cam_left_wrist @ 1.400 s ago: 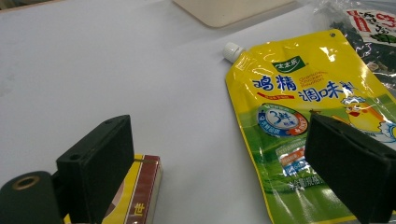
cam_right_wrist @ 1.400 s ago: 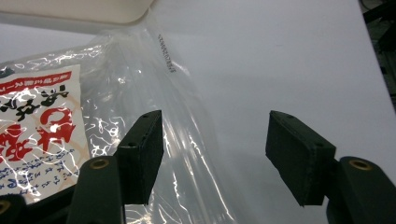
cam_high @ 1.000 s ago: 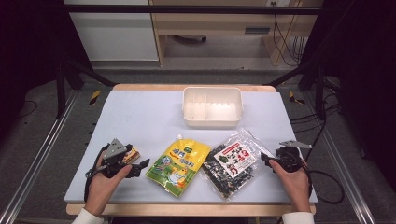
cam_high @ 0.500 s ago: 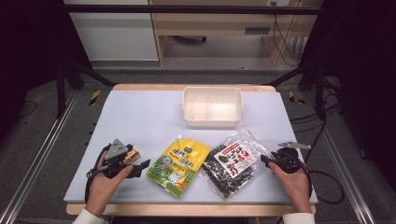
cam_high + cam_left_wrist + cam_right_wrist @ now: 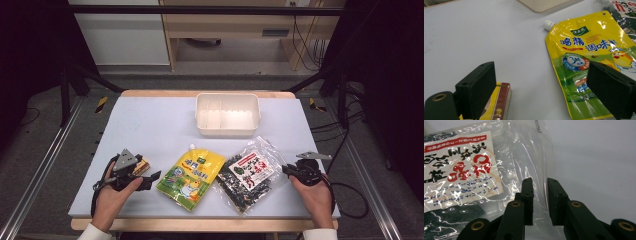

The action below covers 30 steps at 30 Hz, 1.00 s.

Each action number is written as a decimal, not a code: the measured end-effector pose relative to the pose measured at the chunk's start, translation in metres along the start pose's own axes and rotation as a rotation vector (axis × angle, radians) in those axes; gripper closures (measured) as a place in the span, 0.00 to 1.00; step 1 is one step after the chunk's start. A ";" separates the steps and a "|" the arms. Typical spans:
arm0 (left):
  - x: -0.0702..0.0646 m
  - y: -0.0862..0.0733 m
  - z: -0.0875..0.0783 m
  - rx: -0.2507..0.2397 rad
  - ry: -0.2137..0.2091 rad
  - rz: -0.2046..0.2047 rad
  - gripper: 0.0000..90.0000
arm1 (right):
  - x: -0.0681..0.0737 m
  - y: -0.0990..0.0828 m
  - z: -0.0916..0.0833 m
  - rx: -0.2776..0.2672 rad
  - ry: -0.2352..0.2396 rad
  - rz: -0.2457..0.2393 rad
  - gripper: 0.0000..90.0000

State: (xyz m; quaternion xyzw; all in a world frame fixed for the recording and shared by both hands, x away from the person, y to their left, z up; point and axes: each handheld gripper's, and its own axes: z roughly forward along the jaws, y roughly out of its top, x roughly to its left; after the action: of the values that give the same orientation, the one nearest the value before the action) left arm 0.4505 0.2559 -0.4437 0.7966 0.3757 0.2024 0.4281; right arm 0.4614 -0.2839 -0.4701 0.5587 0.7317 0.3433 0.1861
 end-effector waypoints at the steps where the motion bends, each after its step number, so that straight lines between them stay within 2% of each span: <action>1: 0.000 0.000 0.000 0.000 0.000 0.000 0.10 | 0.000 0.000 0.000 0.000 0.001 0.001 0.87; 2: 0.000 0.000 0.000 0.000 0.000 0.000 0.10 | 0.000 0.000 -0.001 0.000 0.002 0.002 0.89; 3: 0.000 0.000 0.000 0.000 0.000 0.000 0.10 | -0.001 0.000 -0.001 -0.005 -0.001 0.006 0.97; 4: 0.000 0.000 0.000 0.000 0.000 0.000 0.10 | -0.002 0.001 -0.002 0.008 -0.028 -0.003 0.98; 6: 0.000 0.000 0.000 0.000 0.000 0.001 0.10 | -0.004 -0.002 0.000 0.018 -0.009 0.006 0.98; 11: 0.000 0.000 -0.001 0.000 0.003 -0.003 0.10 | -0.002 0.000 -0.002 0.015 -0.020 -0.021 0.99; 14: 0.002 0.000 -0.003 -0.002 0.004 -0.007 0.11 | 0.003 0.008 -0.010 0.005 -0.037 -0.074 0.99; 17: 0.003 0.002 -0.004 -0.008 -0.021 -0.023 0.13 | 0.005 0.017 -0.020 -0.019 -0.032 -0.098 0.99; 24: 0.000 0.016 -0.005 -0.015 -0.071 -0.034 0.17 | 0.024 0.053 -0.051 -0.044 -0.064 -0.258 1.00; 30: -0.006 0.037 -0.004 0.013 -0.134 0.002 0.19 | 0.042 0.091 -0.066 -0.064 -0.089 -0.393 0.99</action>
State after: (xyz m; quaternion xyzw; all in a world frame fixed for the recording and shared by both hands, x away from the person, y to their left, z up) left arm 0.4599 0.2399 -0.4110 0.8116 0.3467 0.1467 0.4468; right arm 0.4677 -0.2512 -0.3549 0.4136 0.8063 0.2986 0.2994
